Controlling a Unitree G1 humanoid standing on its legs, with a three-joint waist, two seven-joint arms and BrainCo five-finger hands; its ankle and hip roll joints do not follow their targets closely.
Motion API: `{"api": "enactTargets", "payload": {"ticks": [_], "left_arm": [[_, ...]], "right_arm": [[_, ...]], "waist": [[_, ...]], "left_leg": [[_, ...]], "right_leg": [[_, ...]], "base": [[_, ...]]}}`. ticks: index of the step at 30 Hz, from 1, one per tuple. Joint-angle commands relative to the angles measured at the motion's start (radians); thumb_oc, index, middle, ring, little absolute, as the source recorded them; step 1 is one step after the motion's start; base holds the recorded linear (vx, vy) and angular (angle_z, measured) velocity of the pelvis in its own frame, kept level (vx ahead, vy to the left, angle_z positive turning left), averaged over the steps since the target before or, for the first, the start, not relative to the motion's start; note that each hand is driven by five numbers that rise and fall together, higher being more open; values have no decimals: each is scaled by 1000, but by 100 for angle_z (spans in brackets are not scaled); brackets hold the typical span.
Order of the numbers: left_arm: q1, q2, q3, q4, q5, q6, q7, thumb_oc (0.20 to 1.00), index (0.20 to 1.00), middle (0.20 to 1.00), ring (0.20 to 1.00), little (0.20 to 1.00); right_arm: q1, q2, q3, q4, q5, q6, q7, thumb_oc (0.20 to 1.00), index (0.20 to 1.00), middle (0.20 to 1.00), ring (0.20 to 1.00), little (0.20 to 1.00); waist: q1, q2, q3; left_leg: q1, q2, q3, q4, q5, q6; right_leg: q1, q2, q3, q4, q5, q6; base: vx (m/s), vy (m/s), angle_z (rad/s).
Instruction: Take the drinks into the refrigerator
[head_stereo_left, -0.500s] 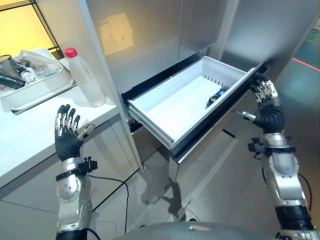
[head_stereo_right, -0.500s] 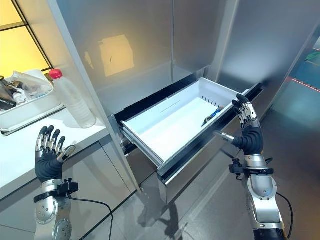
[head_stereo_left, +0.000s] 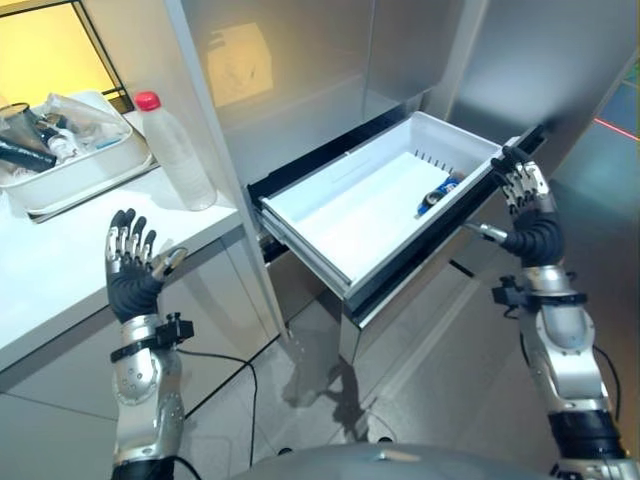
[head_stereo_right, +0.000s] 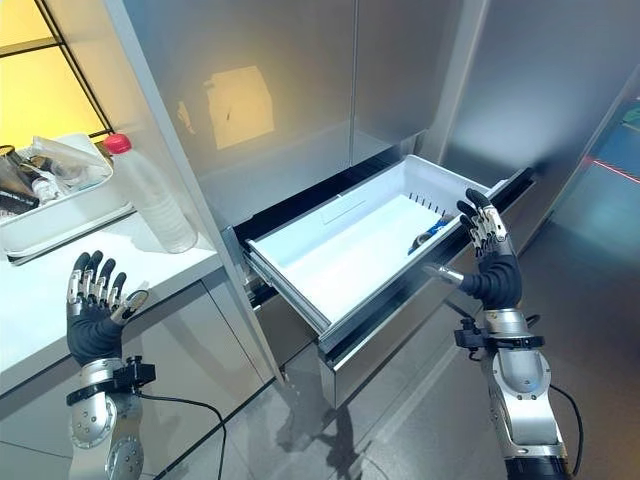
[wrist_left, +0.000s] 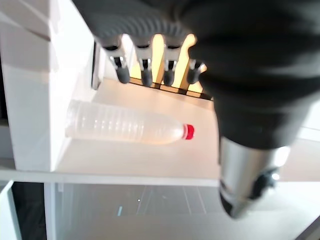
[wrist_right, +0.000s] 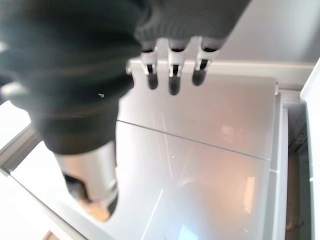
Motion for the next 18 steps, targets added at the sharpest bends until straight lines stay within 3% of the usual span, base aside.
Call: {"api": "enactTargets", "payload": {"ticks": [1,9,18], "left_arm": [[-110,107,42,30,53,-50,14,1000,1000,1000,1000,1000],[-206,185,48,143,90,-37,61,1000,1000,1000,1000,1000],[-350,325,62,308,84,3,124,1000,1000,1000,1000,1000]], "right_arm": [[-90,-14,-25,-51,44,-38,21,1000,1000,1000,1000,1000],[-101,-42,-15,-61,85,-21,58,1000,1000,1000,1000,1000],[-118,-89,21,-84,145,6,118,1000,1000,1000,1000,1000]], "waist": [[-9,-42,5],[-28,-36,8],[-68,-19,12]], "left_leg": [[17,-63,-19,9,-89,69],[22,-62,-8,15,-90,68],[29,-51,24,30,-112,58]], "right_leg": [[73,-13,-39,12,-112,17],[67,-11,-31,30,-114,14],[44,4,6,63,-141,13]], "base": [[0,0,0],[23,3,-1],[39,2,-9]]}}
